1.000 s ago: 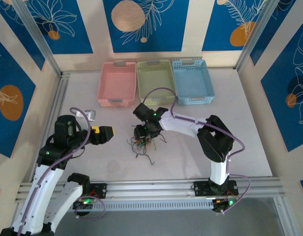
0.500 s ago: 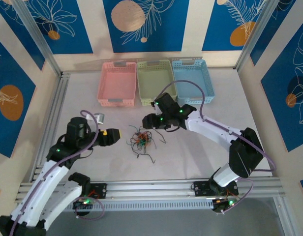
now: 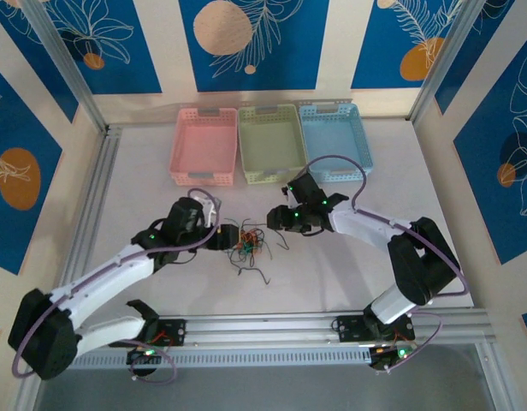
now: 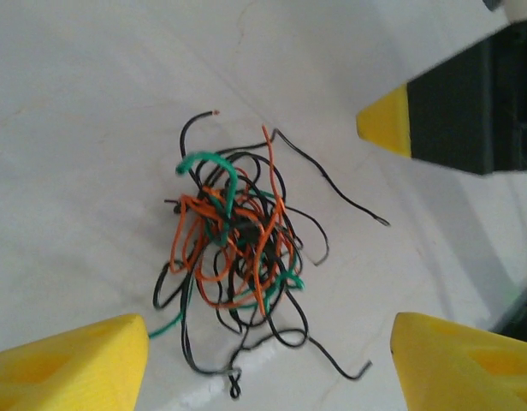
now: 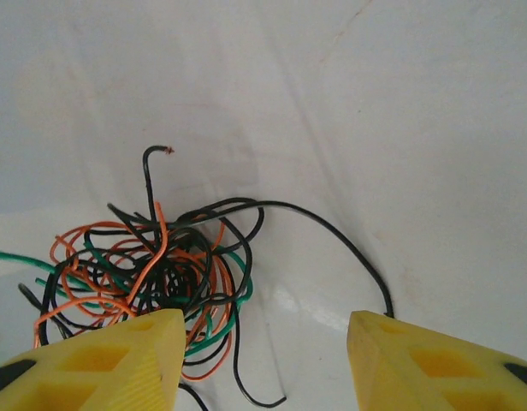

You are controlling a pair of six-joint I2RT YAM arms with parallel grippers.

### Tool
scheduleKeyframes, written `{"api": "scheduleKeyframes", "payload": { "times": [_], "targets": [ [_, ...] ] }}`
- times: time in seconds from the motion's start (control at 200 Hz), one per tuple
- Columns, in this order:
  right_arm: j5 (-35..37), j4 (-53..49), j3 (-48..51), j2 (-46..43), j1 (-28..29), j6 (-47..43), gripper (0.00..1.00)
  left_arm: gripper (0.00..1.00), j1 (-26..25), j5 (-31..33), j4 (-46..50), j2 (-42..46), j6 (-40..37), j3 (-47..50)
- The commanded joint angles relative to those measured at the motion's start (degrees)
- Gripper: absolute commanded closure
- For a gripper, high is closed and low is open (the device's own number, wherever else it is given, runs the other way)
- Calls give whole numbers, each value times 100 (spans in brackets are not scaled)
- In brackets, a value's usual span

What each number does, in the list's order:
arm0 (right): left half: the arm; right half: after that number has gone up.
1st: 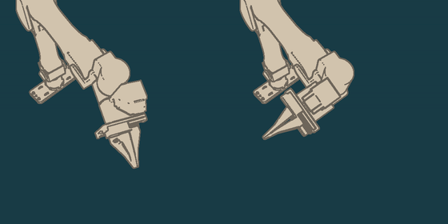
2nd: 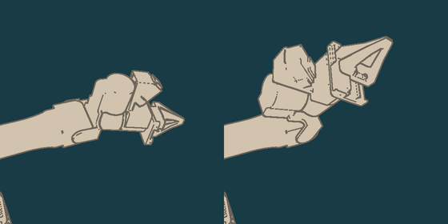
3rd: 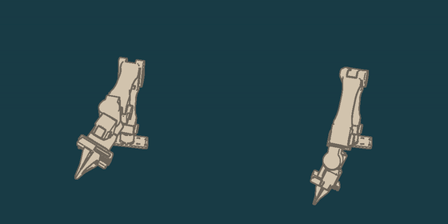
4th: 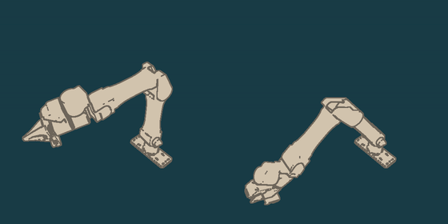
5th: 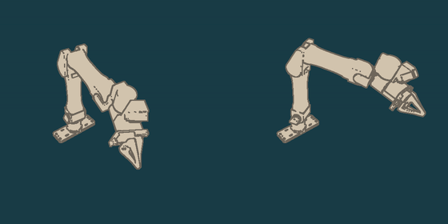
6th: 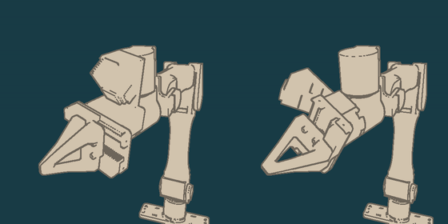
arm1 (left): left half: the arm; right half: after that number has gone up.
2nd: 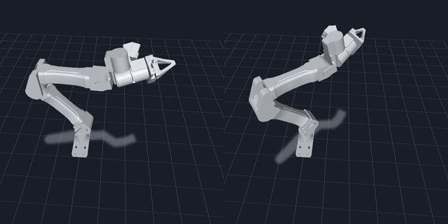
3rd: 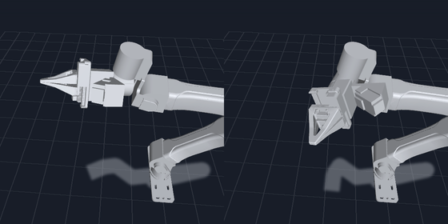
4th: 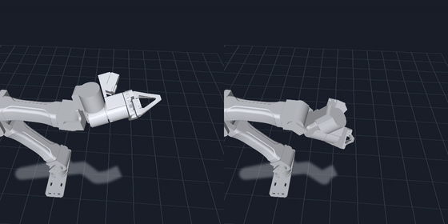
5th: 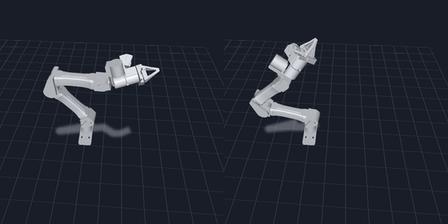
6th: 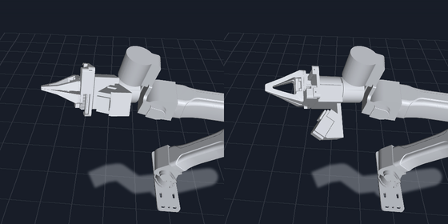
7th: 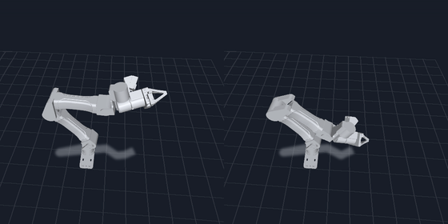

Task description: Untangle the cables

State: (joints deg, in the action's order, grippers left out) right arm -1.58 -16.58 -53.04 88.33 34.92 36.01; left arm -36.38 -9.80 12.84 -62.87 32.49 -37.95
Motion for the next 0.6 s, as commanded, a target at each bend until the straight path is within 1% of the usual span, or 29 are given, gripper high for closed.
{"api": "scheduleKeyframes", "payload": {
  "times": [0.0,0.1,0.17,0.345,0.46,0.59],
  "targets": [
    [-163,507,122,-300,-21,-16,47,30,-92,710,-493,-288,-176,-338],
    [-202,535,135,-292,-74,11,47,31,-99,1124,-539,-515,-243,-432],
    [-219,576,169,-311,-81,21,47,32,-99,1256,-714,-630,-218,-415],
    [-115,741,321,-455,-80,75,47,44,-99,1173,-936,-994,-199,-523],
    [-114,752,350,-480,-75,73,47,55,-102,1162,-990,-1078,-196,-529],
    [-100,760,335,-458,-79,84,47,61,-103,1061,-977,-1088,-164,-538]
  ]
}}
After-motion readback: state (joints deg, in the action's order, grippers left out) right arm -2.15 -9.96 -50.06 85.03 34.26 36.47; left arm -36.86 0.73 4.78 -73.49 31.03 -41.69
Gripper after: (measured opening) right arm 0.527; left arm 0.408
